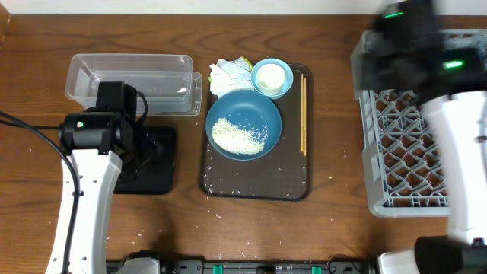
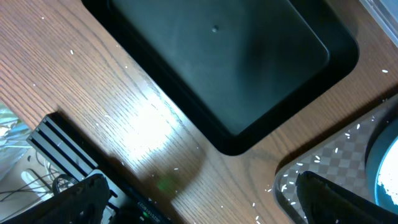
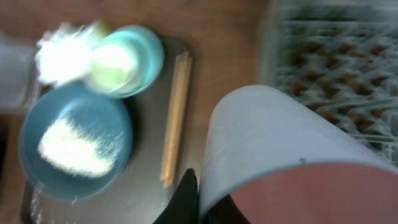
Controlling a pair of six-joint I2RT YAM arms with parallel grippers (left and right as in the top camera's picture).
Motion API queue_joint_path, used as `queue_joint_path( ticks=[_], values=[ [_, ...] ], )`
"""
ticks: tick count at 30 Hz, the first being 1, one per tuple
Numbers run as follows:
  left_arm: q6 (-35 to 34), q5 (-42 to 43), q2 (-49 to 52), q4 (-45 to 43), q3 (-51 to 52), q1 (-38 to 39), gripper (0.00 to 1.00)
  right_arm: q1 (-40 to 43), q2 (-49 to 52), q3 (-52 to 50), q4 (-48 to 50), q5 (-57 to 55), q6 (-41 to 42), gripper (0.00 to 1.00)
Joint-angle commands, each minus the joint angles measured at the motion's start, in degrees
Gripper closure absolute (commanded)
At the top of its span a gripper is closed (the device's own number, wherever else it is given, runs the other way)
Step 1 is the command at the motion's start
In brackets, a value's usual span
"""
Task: Sort waste into correct bins and load items into the dishwasher rack
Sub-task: 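Carry the pink cup into the grey rack and release it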
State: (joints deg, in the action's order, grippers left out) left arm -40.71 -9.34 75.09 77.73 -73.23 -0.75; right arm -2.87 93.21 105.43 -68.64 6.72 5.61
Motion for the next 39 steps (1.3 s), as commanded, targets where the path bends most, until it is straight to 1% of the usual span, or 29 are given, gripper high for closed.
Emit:
queue_joint_path(
  ticks=[1,4,8,9,11,15,19,25,27,30,31,36,39],
  values=[
    [-0.3,-0.3,-0.6,0.2,-0.8,-0.3,0.01,13.5,1.3,0.2,0.9,25.6,-12.5,0.99],
    [-0.3,-0.3,-0.6,0.2,-0.8,-0.3,0.01,23.9,4.3,0.2,1.0,38.4,-19.6,0.99],
    [-0.3,-0.3,-0.5,0.2,-0.8,-0.3,0.01,33.3,10.9,0.2,1.6,50.6,-21.8,0.99],
    [-0.3,-0.3,-0.5,0.2,-0.8,-0.3,0.01,35.2,13.0,0.2,1.6,54.3,-23.5,0.99],
    [-0.3,-0.3,-0.5,0.2,-0.8,-0.3,0.01,38.1,16.7,0.2,1.8,60.7,-26.5,0.99],
    [-0.3,-0.3,-0.5,0.2,-0.8,-0.3,0.01,42.9,23.9,0.2,4.6,73.4,-27.1,0.99],
    [-0.3,-0.3,-0.5,0.2,-0.8,-0.3,0.01,46.2,30.1,0.2,5.6,79.7,-27.1,0.99],
    [-0.3,-0.3,-0.6,0.2,-0.8,-0.3,0.01,48.4,36.6,0.2,1.9,78.0,-26.9,0.99],
    [-0.3,-0.3,-0.5,0.2,-0.8,-0.3,0.01,48.9,37.5,0.2,0.7,72.9,-26.9,0.98],
    [-0.3,-0.3,-0.5,0.2,-0.8,-0.3,0.01,49.4,37.6,0.2,-1.1,60.6,-26.8,0.98],
    [-0.3,-0.3,-0.5,0.2,-0.8,-0.3,0.01,49.7,37.6,0.2,-1.3,58.4,-26.4,0.98],
    [-0.3,-0.3,-0.5,0.2,-0.8,-0.3,0.01,51.1,37.6,0.2,-1.6,57.5,-21.7,0.98],
    [-0.3,-0.3,-0.5,0.2,-0.8,-0.3,0.01,52.0,37.6,0.2,-3.1,52.5,-19.9,0.97]
  ],
)
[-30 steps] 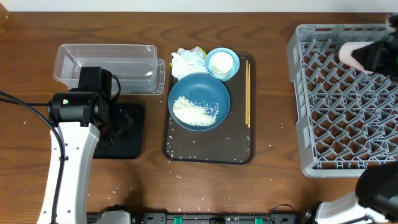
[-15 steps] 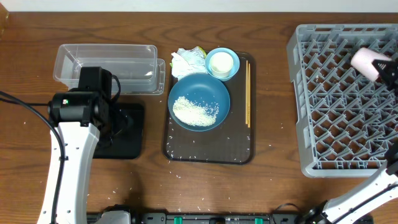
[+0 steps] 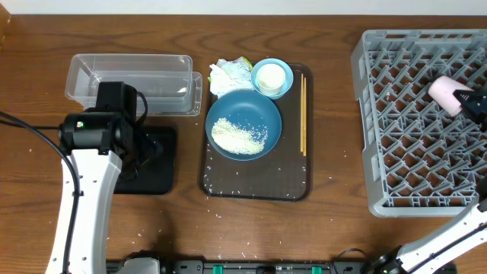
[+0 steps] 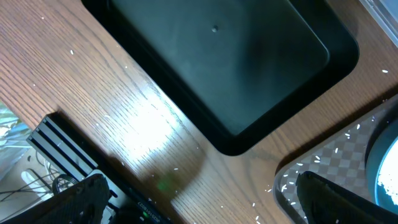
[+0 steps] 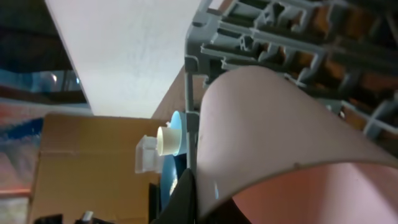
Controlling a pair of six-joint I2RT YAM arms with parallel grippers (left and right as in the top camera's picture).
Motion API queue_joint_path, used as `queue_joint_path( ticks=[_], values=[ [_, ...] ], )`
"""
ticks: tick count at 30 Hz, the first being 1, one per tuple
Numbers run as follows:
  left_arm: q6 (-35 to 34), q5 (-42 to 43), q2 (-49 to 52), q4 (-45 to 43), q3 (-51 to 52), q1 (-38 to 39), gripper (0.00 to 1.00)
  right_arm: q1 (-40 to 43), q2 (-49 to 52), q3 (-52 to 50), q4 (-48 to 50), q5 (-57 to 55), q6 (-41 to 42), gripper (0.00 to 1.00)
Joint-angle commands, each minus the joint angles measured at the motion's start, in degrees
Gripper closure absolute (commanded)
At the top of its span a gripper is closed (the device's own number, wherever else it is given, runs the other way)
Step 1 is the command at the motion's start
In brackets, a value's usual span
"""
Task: Sort waste into correct bins and load items into the dishwasher rack
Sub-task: 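Carry the pink cup into the grey rack and release it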
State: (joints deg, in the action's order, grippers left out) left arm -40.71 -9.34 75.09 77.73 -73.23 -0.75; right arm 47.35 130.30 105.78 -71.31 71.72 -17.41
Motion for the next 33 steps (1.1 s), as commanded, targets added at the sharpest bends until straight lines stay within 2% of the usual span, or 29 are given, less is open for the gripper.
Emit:
queue_joint_path(
  ticks=[1,13,17,24,30,31,32,33],
  values=[
    [-0.3,-0.3,-0.5,0.2,-0.8,-0.3,0.01,2.1,0.5,-0.2,-1.2,-13.9,3.1,0.96],
    [-0.3,-0.3,-0.5,0.2,-0.8,-0.3,0.01,4.9,-1.8,-0.2,-8.7,-14.5,3.3,0.8],
    [-0.3,-0.3,-0.5,0.2,-0.8,-0.3,0.01,6.1,-7.2,-0.2,-10.1,-17.4,5.9,0.79],
    [-0.3,-0.3,-0.5,0.2,-0.8,-0.3,0.01,6.2,-21.2,-0.2,-10.7,-32.9,14.4,0.71],
    [-0.3,-0.3,-0.5,0.2,-0.8,-0.3,0.01,3.2,-32.0,-0.2,-13.1,-29.6,14.7,0.67],
    [-0.3,-0.3,-0.5,0.2,-0.8,-0.3,0.01,2.2,-33.4,-0.2,-13.5,-27.6,14.0,0.58],
    [-0.3,-0.3,-0.5,0.2,-0.8,-0.3,0.01,0.6,-35.3,-0.2,-13.8,-24.8,13.9,0.38],
    [-0.3,-0.3,-0.5,0.2,-0.8,-0.3,0.01,-0.6,-36.4,-0.2,-14.3,-23.2,13.9,0.32]
  ],
)
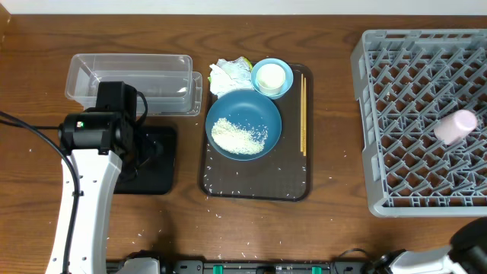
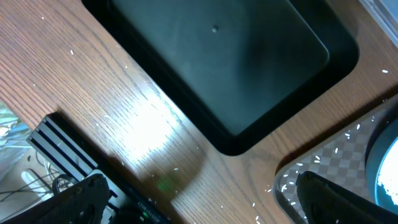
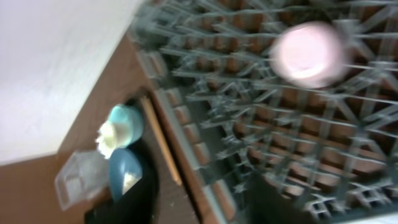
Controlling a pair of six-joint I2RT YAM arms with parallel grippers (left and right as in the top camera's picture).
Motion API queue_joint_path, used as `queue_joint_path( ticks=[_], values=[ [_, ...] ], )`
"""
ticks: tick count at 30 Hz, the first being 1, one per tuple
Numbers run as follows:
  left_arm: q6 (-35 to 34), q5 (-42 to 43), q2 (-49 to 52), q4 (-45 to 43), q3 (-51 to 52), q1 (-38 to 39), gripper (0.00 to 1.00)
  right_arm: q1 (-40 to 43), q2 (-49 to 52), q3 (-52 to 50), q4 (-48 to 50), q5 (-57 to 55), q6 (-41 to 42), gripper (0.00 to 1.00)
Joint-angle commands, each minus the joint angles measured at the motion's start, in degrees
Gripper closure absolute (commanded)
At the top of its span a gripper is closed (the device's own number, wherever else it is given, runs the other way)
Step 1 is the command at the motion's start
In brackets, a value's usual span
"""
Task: Sort waste into correct bins and load items into the dishwasher rack
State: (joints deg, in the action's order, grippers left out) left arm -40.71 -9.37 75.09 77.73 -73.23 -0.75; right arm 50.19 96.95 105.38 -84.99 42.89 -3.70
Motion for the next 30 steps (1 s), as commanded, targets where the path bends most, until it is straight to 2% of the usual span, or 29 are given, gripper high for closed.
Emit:
queue_joint_path(
  ticks=[1,6,9,15,20,22,25,28,30],
  values=[
    [-0.3,-0.3,-0.5,0.2,-0.8,-0.3,0.01,-5.2,-4.2,0.2,-1.4,6.5,0.2,0.32],
    [-0.3,-0.3,-0.5,0.2,-0.8,-0.3,0.01,-16.6,-7.1,0.2,-1.5,6.4,-1.1,0.33],
    [-0.3,-0.3,-0.5,0.2,-0.8,-0.3,0.01,-27.7,-6.8,0.2,-0.1,0.6,-1.3,0.33],
    [-0.3,-0.3,-0.5,0.2,-0.8,-0.3,0.01,-53.2,-3.0,0.2,4.8,-24.3,14.2,0.35],
    [-0.3,-0.3,-0.5,0.2,-0.8,-0.3,0.01,-68.7,2.6,0.2,10.7,-30.1,17.0,0.33],
    [-0.3,-0.3,-0.5,0.2,-0.8,-0.3,0.01,-73.7,5.4,0.2,13.4,-32.6,17.8,0.25],
    [-0.3,-0.3,-0.5,0.2,-0.8,-0.3,0.01,-79.3,9.9,0.2,15.9,-36.2,21.1,0.2],
    [-0.3,-0.3,-0.5,0.2,-0.8,-0.3,0.01,-83.1,14.2,0.2,17.6,-36.6,23.2,0.2],
    [-0.3,-0.3,-0.5,0.2,-0.8,-0.3,0.01,-84.5,15.8,0.2,17.9,-36.8,24.3,0.27]
  ],
)
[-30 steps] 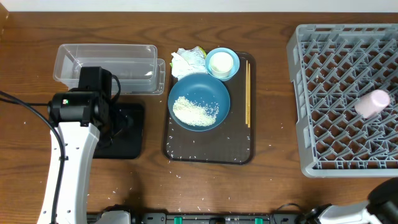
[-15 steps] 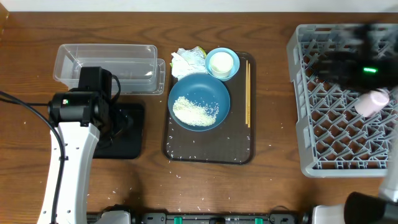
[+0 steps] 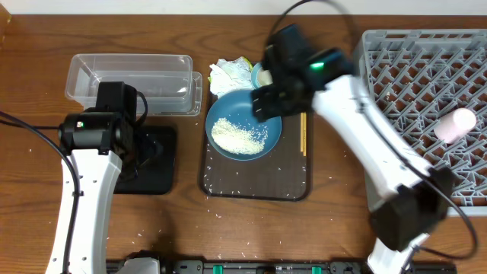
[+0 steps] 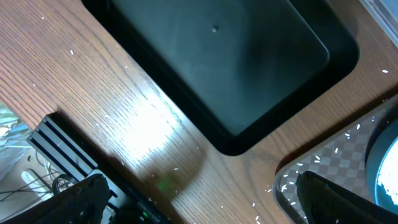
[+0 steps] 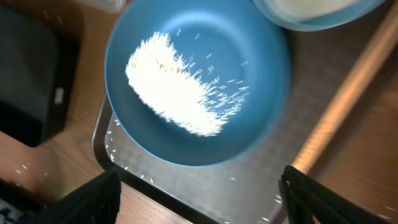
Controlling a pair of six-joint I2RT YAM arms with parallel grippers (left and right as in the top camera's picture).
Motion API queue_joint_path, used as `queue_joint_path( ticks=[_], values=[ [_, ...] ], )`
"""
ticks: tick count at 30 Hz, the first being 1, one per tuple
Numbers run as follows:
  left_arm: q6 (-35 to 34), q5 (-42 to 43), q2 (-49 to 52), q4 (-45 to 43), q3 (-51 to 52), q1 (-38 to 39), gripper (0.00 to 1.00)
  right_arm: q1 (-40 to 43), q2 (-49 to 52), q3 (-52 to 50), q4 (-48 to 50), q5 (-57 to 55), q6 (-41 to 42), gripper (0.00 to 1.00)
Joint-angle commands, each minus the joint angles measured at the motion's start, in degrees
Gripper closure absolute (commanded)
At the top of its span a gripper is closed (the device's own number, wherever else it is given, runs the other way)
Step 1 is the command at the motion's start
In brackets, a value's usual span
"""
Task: Sort waste into correct bins and load items into the dishwasher rack
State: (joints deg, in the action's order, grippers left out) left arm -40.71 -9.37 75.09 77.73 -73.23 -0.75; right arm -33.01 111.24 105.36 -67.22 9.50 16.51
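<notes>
A pink cup [image 3: 455,125] lies on its side in the grey dishwasher rack [image 3: 396,91]. My right gripper [image 5: 199,200] hangs open and empty over the near rim of the blue plate [image 5: 249,124], which carries a heap of rice [image 5: 171,93]; overhead it shows at the plate's far edge [image 3: 264,103]. Chopsticks [image 3: 303,125] and a small light-blue bowl [image 5: 311,9] share the brown tray [image 3: 255,186]. My left gripper [image 4: 205,205] is open above bare wood between the black bin [image 4: 217,62] and the tray's corner [image 4: 311,168].
A crumpled napkin [image 3: 228,74] rests at the tray's far-left corner. A clear plastic container [image 3: 129,76] stands at the back left, the black bin [image 3: 152,164] in front of it under the left arm. Rice grains are scattered on tray and table.
My right arm, which was out of the overhead view with its camera looking down on the rack and cup, now reaches across the tray, open over the blue plate. The left arm is unchanged.
My right gripper first held the pink cup beside the rack, then held it over the rack. A second ago the cup lay in the rack, released, with the gripper drawn away. Now that gripper is open above the plate of rice. The left arm stayed put.
</notes>
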Motion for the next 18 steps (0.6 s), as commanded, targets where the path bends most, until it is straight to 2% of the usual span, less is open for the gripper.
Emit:
queue_joint_path(
  ticks=[1,2,4,5,6,11,18],
  values=[
    [-0.3,-0.3,-0.5,0.2,-0.8,-0.3,0.01,-1.4,1.6,0.2,0.2,-3.7,4.3,0.28],
    [-0.3,-0.3,-0.5,0.2,-0.8,-0.3,0.01,-1.4,1.6,0.2,0.1,-4.2,4.5,0.28],
    [-0.3,-0.3,-0.5,0.2,-0.8,-0.3,0.01,-0.9,0.7,0.7,-0.6,-5.7,4.5,0.22],
    [-0.3,-0.3,-0.5,0.2,-0.8,-0.3,0.01,-0.4,0.0,0.9,-1.3,-7.0,4.5,0.08],
    [-0.3,-0.3,-0.5,0.2,-0.8,-0.3,0.01,0.2,-0.8,1.1,-2.2,-8.4,4.5,0.01],
    [-0.3,-0.3,-0.5,0.2,-0.8,-0.3,0.01,8.8,-6.7,1.8,-7.2,-15.3,4.5,0.01],
    [-0.3,-0.3,-0.5,0.2,-0.8,-0.3,0.01,27.1,-12.7,1.8,-12.6,-15.8,4.0,0.01]
  ],
)
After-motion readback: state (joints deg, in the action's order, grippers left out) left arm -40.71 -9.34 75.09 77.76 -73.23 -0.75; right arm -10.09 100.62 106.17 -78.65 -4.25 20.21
